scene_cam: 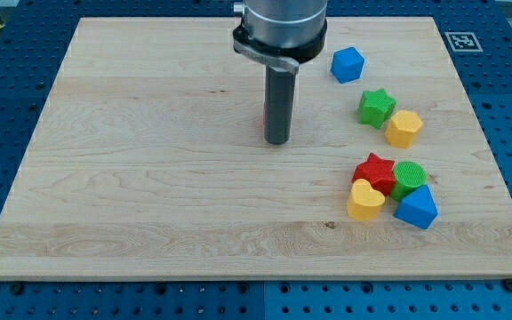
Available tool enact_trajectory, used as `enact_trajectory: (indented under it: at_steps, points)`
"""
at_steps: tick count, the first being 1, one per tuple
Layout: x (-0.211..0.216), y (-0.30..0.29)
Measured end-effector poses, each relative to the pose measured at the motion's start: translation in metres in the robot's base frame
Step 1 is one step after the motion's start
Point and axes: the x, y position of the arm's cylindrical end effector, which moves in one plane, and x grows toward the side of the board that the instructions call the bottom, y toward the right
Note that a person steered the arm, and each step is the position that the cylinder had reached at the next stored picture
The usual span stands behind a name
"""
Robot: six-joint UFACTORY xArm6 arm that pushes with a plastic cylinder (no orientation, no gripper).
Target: Slide the red circle towards the top center
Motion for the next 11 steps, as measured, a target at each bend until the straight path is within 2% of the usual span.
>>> enact_trajectory:
  at_steps: [2,3,5,9,11]
  points:
    - [-0.004,0.057]
    - [-0.004,0.064]
    - [-0.009,0.022]
    - [-0.064,0.009]
    - [-0.098,-0.02]
